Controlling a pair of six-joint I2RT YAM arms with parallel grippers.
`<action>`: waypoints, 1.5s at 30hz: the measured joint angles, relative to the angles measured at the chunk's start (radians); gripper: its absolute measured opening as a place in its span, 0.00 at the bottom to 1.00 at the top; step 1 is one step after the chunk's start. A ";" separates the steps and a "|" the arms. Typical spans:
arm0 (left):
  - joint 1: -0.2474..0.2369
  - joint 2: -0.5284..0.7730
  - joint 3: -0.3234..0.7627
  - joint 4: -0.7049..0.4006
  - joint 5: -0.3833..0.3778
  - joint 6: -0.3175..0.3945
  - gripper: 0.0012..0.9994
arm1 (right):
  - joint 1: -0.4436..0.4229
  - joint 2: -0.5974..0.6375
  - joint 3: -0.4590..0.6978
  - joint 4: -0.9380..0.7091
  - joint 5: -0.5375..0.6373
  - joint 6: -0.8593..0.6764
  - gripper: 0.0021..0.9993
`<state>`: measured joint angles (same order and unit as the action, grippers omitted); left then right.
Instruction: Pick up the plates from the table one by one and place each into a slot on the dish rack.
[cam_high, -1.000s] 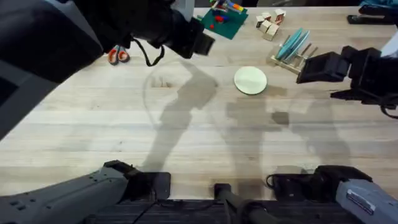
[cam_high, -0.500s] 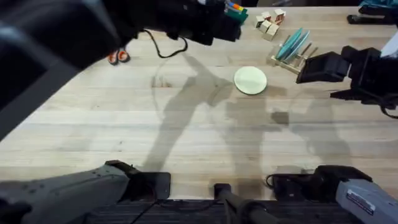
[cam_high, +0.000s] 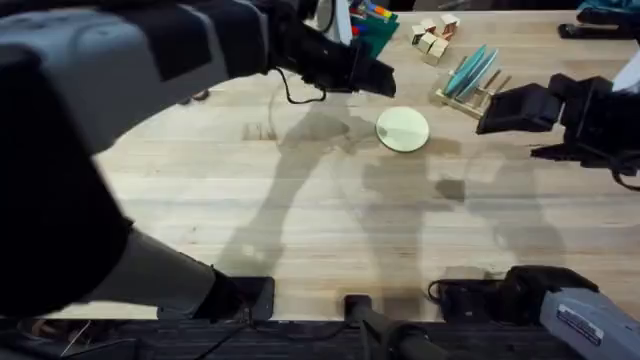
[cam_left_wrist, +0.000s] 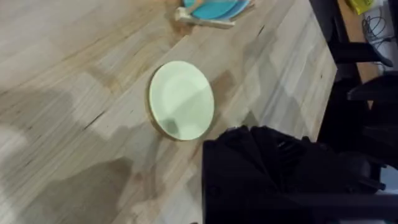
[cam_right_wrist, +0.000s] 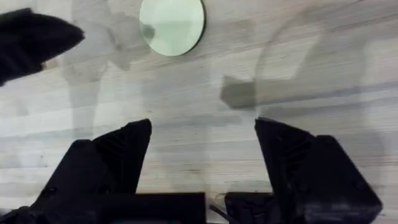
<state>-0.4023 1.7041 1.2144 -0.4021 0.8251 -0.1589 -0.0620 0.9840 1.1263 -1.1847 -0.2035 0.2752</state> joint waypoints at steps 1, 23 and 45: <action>0.000 0.017 0.000 0.008 0.005 -0.002 0.04 | 0.000 0.000 0.000 0.000 0.000 0.000 1.00; -0.019 0.202 0.000 0.115 0.051 -0.025 0.04 | 0.000 0.000 0.000 0.000 0.000 -0.001 1.00; -0.041 0.283 0.000 0.201 0.055 -0.067 0.04 | 0.000 0.000 0.000 0.000 0.000 -0.007 1.00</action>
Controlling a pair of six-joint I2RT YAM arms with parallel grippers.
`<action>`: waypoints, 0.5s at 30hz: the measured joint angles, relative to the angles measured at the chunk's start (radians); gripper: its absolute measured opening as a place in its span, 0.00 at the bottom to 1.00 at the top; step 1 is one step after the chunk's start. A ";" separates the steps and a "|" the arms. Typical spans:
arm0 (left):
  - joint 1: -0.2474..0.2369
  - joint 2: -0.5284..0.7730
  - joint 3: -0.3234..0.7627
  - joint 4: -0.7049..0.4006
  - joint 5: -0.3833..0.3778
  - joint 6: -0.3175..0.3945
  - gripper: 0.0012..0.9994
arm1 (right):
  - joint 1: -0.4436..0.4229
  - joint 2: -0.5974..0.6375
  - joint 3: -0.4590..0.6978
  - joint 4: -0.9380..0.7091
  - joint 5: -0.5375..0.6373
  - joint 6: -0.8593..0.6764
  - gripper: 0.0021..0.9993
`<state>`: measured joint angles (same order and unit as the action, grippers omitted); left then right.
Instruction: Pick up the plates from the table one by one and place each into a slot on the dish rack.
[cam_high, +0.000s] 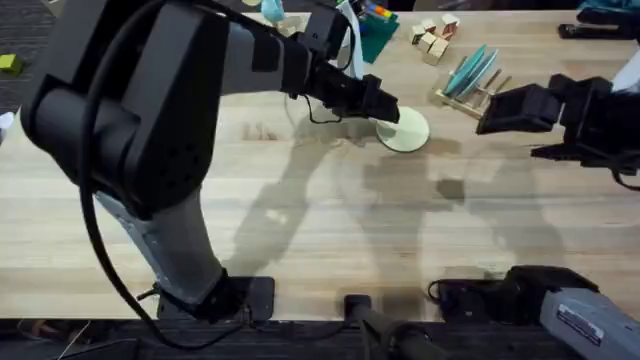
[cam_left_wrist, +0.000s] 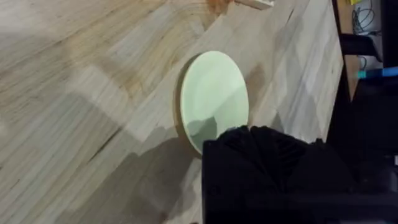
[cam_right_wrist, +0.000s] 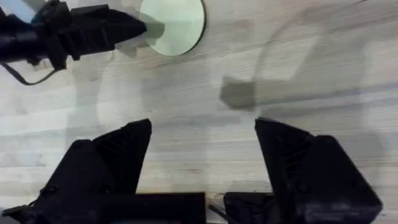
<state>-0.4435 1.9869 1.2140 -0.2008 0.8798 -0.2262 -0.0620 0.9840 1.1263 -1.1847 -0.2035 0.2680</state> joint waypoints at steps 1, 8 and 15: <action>0.000 0.000 0.000 0.002 0.000 -0.002 0.04 | 0.000 0.000 0.000 0.000 0.000 0.000 1.00; 0.000 0.009 0.000 0.004 0.000 -0.007 0.04 | 0.000 0.000 0.000 0.000 0.000 0.000 1.00; 0.000 0.053 0.000 0.004 0.000 -0.010 0.04 | 0.000 0.000 0.000 0.000 0.000 0.000 1.00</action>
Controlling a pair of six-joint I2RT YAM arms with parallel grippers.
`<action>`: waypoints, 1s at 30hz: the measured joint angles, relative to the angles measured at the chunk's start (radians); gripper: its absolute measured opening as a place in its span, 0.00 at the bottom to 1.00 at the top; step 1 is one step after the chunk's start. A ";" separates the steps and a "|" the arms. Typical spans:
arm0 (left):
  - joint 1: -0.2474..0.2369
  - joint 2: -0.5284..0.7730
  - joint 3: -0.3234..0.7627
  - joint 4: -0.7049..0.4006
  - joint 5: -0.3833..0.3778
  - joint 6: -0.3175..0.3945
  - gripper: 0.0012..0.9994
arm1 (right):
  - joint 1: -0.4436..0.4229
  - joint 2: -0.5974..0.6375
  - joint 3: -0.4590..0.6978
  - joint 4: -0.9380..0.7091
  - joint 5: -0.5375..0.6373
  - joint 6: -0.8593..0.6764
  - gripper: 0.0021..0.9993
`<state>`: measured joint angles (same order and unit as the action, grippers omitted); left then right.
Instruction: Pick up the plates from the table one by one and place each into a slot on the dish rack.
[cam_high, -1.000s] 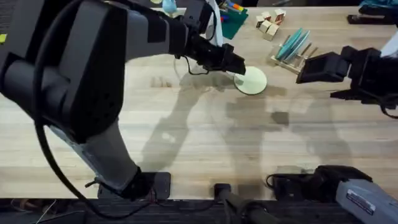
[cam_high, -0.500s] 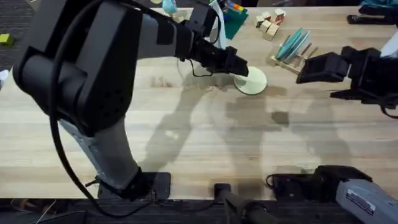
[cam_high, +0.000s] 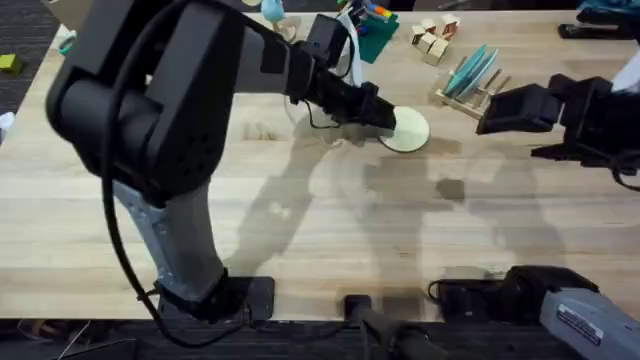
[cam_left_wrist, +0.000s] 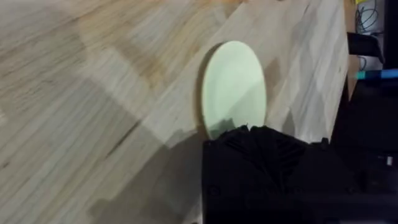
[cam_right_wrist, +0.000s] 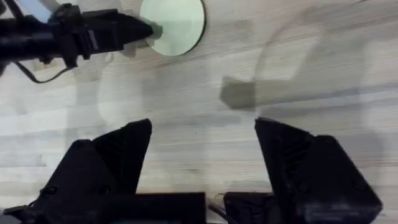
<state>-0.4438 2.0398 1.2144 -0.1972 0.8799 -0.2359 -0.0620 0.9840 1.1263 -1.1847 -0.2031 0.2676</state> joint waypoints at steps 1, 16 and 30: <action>0.000 0.009 0.000 0.002 0.000 0.000 0.04 | 0.000 0.000 0.000 0.000 0.000 0.000 1.00; 0.001 0.043 0.000 0.017 0.006 -0.009 0.04 | 0.000 0.000 0.000 0.000 0.000 0.000 1.00; 0.001 0.043 0.000 0.018 -0.008 -0.034 0.04 | 0.000 0.000 0.000 0.000 0.000 0.000 1.00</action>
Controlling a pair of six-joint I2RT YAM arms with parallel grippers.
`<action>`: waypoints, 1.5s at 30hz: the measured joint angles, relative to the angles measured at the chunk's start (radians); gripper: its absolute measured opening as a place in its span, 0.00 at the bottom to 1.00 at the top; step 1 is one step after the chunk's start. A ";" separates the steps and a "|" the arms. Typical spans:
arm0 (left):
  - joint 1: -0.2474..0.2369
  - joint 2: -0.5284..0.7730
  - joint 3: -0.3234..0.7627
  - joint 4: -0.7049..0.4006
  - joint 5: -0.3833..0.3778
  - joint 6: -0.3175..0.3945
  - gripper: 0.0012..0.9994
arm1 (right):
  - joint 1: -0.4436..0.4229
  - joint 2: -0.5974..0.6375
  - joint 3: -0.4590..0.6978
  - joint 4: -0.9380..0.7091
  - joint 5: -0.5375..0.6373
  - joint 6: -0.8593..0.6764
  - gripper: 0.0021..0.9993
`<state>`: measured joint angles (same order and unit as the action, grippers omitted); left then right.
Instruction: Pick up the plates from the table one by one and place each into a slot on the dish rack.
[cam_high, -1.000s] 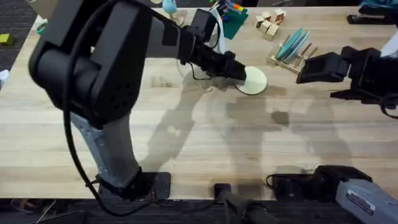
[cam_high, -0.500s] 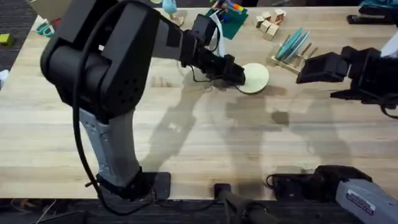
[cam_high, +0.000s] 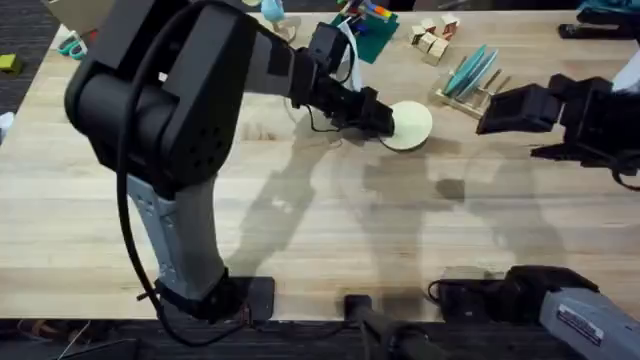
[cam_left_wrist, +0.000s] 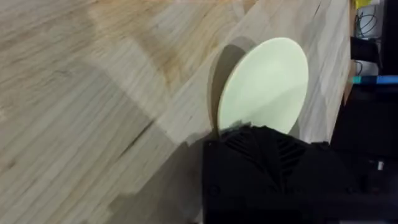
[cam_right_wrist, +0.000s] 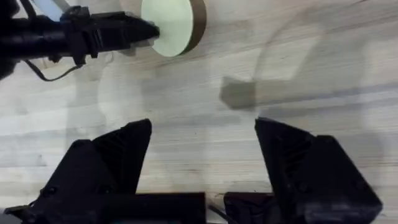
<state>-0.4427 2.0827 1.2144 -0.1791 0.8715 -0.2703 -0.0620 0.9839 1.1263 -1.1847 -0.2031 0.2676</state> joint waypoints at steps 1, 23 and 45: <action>0.000 0.000 0.000 0.000 -0.001 0.000 0.04 | 0.000 0.000 0.000 0.000 0.000 0.000 1.00; -0.004 0.000 0.008 0.008 -0.031 0.000 0.04 | 0.000 0.025 0.000 0.023 0.000 0.000 1.00; -0.005 0.000 0.010 0.004 -0.035 0.000 0.04 | 0.000 0.274 -0.005 0.285 -0.123 -0.093 1.00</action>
<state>-0.4473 2.0827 1.2243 -0.1753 0.8368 -0.2699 -0.0620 1.2578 1.1214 -0.8998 -0.3259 0.1749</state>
